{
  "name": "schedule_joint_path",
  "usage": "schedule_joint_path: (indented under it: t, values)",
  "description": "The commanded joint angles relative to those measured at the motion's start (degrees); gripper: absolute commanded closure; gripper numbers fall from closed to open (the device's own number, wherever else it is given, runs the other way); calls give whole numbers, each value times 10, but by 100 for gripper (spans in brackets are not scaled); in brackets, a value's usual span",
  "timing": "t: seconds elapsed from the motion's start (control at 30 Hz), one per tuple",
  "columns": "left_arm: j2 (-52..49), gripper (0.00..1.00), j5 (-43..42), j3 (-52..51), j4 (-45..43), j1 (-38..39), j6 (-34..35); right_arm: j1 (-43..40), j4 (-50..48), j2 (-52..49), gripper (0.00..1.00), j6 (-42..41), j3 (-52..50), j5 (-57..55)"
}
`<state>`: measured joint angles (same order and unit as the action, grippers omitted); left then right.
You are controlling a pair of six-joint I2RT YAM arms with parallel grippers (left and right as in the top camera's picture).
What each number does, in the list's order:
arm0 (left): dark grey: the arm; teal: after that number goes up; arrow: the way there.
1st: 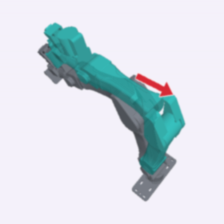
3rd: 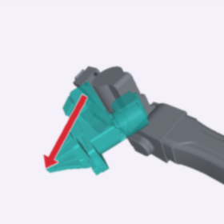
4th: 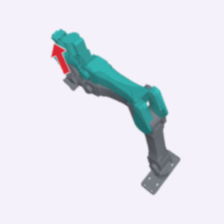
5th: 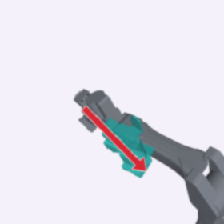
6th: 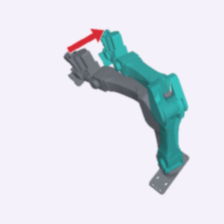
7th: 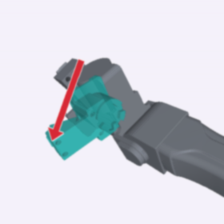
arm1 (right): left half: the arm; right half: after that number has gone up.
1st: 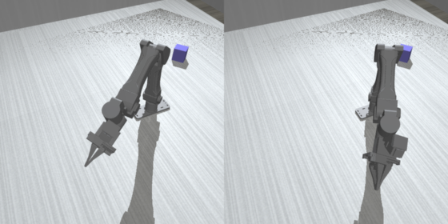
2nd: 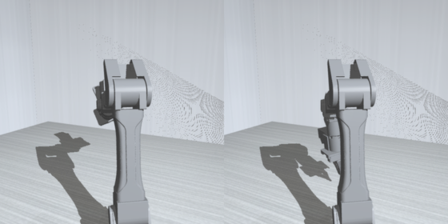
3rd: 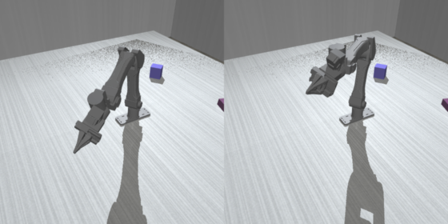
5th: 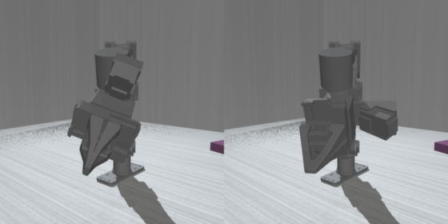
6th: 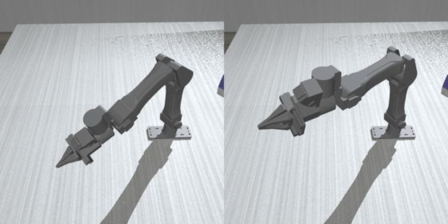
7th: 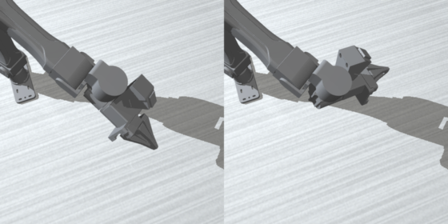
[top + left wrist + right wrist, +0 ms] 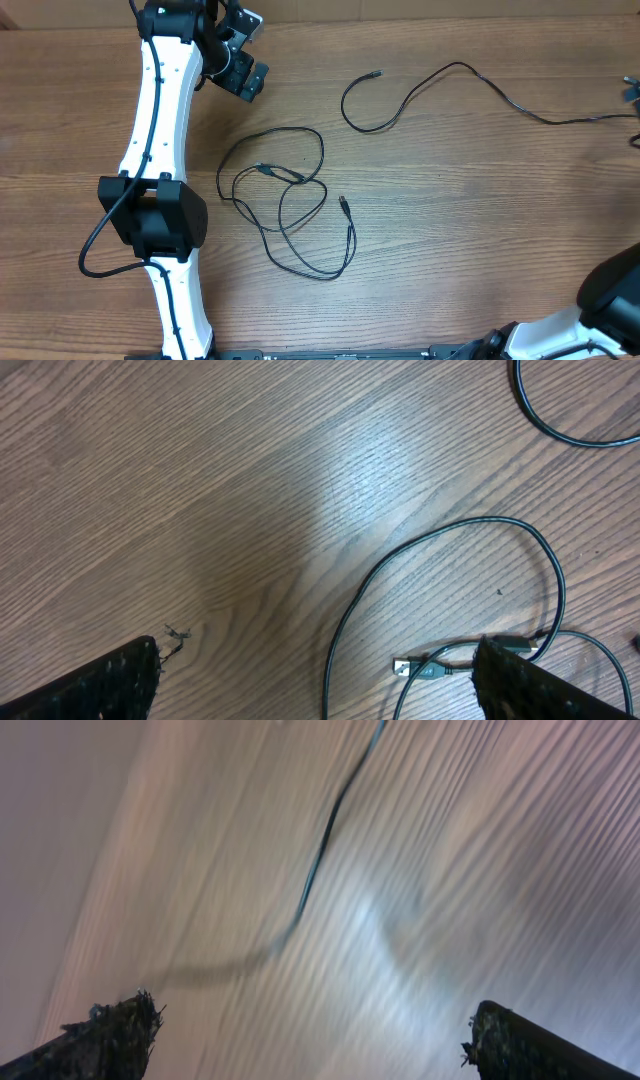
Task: Untangle cables
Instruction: 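Return the right gripper leftward and lower it onto the cable pile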
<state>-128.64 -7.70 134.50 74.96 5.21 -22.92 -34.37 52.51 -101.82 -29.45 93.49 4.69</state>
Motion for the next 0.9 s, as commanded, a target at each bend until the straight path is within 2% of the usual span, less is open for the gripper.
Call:
schedule_joint_path:
  t: [0.0, 0.2, 0.27, 0.5, 0.7, 0.87]
  values:
    - [-4, 1, 2, -3, -2, -2, -11, 49, 43, 33, 0, 30, 2, 57]
    - [-4, 1, 2, -3, -2, -2, -11, 185, 138, 63, 0, 44, 2, 60]
    - [-4, 0, 2, -3, -2, -2, -11, 255, 167, 64, 0, 44, 2, 59]
    - [-4, 1, 2, -3, -2, -2, -11, 457, 152, 62, 0, 42, 2, 31]
    - [-4, 1, 2, -3, -2, -2, -11, 567, 149, 43, 0, 42, 2, 5]
    - [-4, 0, 2, -3, -2, -2, -11, 619, 144, 8, 0, 42, 2, 5]
